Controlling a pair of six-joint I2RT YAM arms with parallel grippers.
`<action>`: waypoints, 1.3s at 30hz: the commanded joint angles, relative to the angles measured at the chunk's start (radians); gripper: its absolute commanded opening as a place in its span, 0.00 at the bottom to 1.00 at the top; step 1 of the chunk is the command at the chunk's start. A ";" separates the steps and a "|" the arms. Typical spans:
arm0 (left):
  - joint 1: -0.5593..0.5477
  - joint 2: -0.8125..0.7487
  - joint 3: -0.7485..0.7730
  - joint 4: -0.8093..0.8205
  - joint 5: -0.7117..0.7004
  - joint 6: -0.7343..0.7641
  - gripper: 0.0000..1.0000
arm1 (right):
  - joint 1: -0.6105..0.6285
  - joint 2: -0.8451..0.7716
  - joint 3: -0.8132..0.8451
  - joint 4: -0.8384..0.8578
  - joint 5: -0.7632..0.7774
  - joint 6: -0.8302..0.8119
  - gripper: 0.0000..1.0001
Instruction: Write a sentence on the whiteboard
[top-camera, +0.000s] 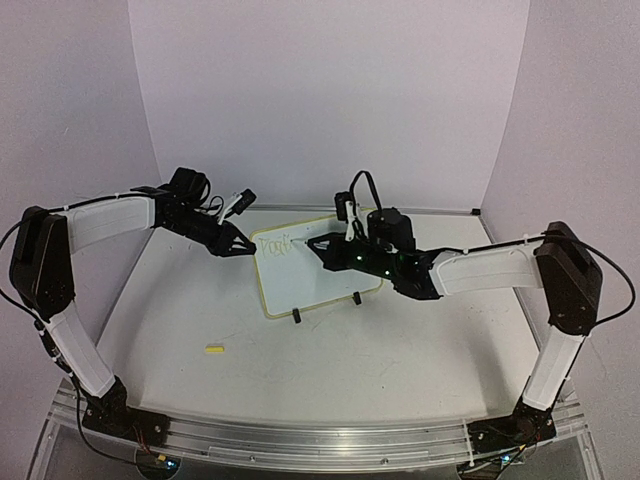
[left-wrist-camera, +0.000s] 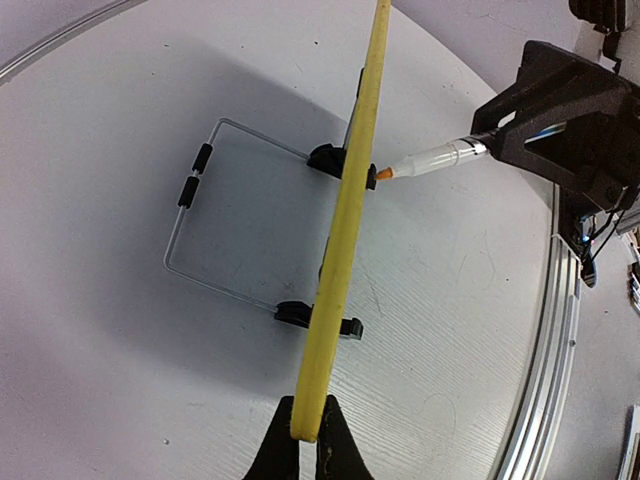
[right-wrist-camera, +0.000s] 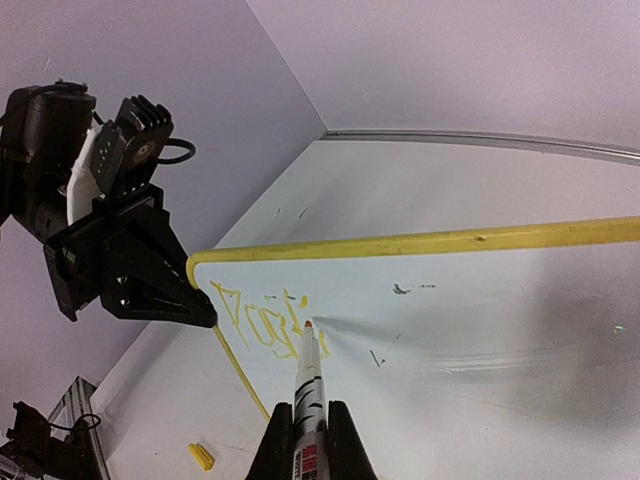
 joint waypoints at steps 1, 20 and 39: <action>-0.023 0.011 0.019 -0.050 -0.049 0.025 0.00 | 0.000 -0.061 -0.030 0.051 0.003 -0.022 0.00; -0.023 0.013 0.019 -0.050 -0.047 0.024 0.00 | 0.000 0.001 0.030 0.029 0.034 -0.024 0.00; -0.024 0.012 0.020 -0.052 -0.047 0.025 0.00 | 0.000 0.000 -0.005 -0.032 0.081 -0.010 0.00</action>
